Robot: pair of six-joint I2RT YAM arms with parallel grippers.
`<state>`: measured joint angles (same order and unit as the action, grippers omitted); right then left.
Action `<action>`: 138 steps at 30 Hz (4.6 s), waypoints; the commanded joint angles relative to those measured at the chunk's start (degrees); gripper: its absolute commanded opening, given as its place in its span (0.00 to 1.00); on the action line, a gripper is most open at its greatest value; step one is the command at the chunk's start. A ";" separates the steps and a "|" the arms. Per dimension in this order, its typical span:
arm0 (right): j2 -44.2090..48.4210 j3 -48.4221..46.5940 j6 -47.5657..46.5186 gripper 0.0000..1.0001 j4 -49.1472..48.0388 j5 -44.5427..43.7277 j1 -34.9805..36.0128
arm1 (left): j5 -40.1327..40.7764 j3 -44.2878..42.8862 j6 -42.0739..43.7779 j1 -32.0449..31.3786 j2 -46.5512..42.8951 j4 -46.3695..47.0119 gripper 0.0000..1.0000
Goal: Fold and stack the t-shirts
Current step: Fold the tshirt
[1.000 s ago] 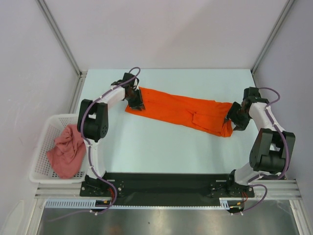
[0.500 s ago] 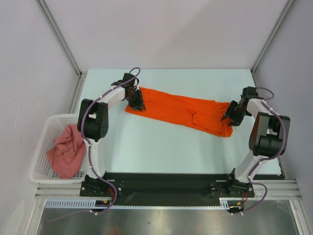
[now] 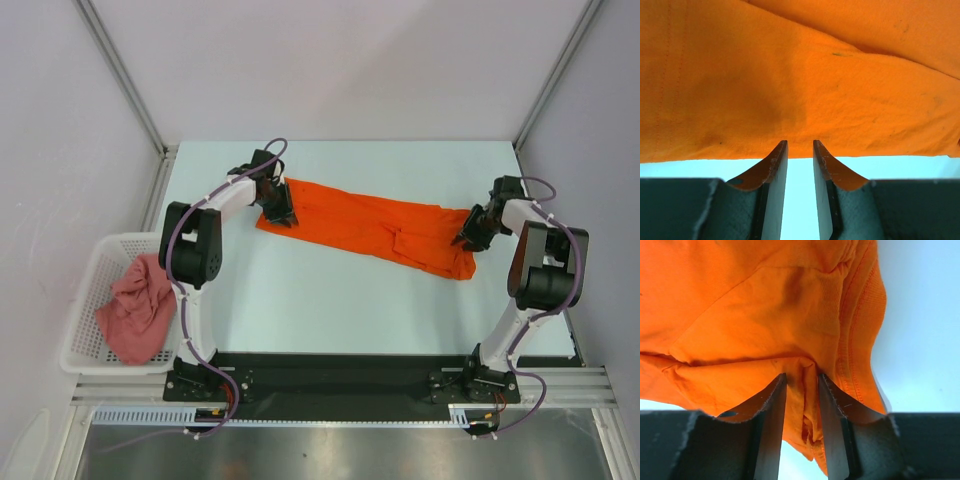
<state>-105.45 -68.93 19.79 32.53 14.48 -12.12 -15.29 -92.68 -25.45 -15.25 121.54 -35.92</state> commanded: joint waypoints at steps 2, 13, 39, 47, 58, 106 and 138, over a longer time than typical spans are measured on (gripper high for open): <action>-0.64 -1.12 -0.28 0.37 -1.86 0.99 -0.01 | -0.09 -0.75 0.31 0.13 -0.33 0.59 0.32; 6.57 -5.17 -0.01 0.00 2.80 -1.74 1.75 | 0.96 0.75 0.05 0.74 -0.95 0.59 0.32; 5.24 -7.89 -0.73 0.54 6.46 -12.54 -0.89 | 1.40 -0.13 -0.56 1.01 -2.44 0.68 0.32; 19.99 6.13 -1.69 0.60 10.28 -8.24 -1.42 | 0.44 -0.48 -1.44 3.11 -1.83 0.76 0.32; 19.85 13.91 -2.39 0.37 9.04 -10.17 -1.33 | -0.35 0.14 -1.44 4.43 -0.69 0.85 0.32; 20.80 6.61 3.41 0.53 14.40 -12.21 -2.29 | 6.76 14.36 0.06 8.21 -16.68 2.43 0.58; 25.56 33.42 27.75 0.63 -20.14 -2.78 -7.92 | 4.48 9.18 -2.15 11.47 -1.65 3.14 0.00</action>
<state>-79.46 -36.23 45.87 16.73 15.46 -19.55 -11.49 -83.40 -28.45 -3.95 118.58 -30.70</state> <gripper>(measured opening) 0.659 0.038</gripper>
